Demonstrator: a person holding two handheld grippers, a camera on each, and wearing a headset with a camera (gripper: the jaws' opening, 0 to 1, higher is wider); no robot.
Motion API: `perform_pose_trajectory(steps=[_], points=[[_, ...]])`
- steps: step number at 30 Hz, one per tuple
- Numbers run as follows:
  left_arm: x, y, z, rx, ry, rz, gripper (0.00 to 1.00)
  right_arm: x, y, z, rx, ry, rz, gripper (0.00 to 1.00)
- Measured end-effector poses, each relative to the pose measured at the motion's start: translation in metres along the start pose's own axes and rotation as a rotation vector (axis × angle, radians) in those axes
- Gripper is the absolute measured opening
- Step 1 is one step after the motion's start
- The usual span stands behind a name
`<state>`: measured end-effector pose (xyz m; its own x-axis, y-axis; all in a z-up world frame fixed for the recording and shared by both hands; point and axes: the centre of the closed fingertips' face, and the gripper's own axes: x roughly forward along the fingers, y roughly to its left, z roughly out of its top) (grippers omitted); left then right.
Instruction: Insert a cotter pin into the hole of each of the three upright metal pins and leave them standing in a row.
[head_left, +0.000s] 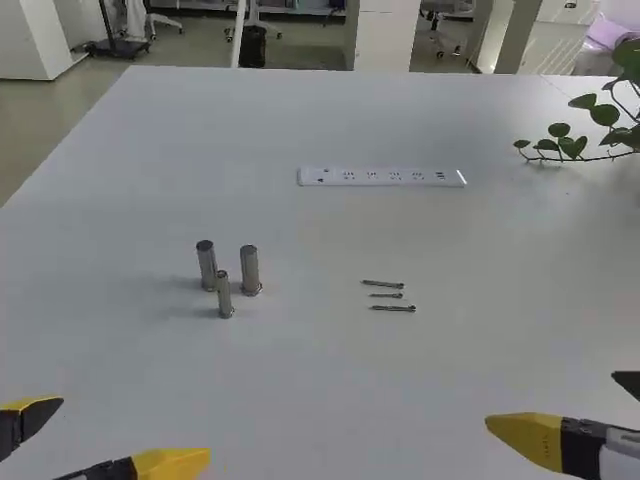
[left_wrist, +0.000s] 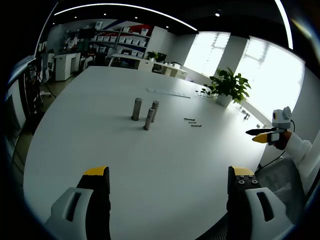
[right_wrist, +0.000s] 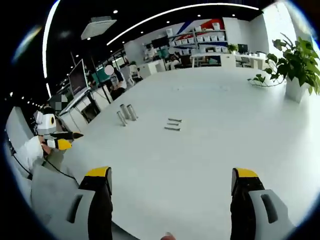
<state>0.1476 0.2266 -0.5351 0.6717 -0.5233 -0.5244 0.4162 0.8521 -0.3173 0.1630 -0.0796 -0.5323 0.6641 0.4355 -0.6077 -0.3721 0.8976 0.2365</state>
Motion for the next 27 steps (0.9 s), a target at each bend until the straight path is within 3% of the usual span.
perform_pose_trajectory(steps=[14, 27], points=[[-0.0021, -0.0002, -0.0078, 0.001, 0.020, 0.003, 0.99, 0.0037, 0.0003, 0.0026, -0.019, 0.007, 0.004, 0.98], [-0.0004, 0.0006, -0.0018, 0.024, 0.026, -0.007, 0.99, 0.0049, 0.0007, -0.0009, -0.026, 0.023, 0.008, 0.98]])
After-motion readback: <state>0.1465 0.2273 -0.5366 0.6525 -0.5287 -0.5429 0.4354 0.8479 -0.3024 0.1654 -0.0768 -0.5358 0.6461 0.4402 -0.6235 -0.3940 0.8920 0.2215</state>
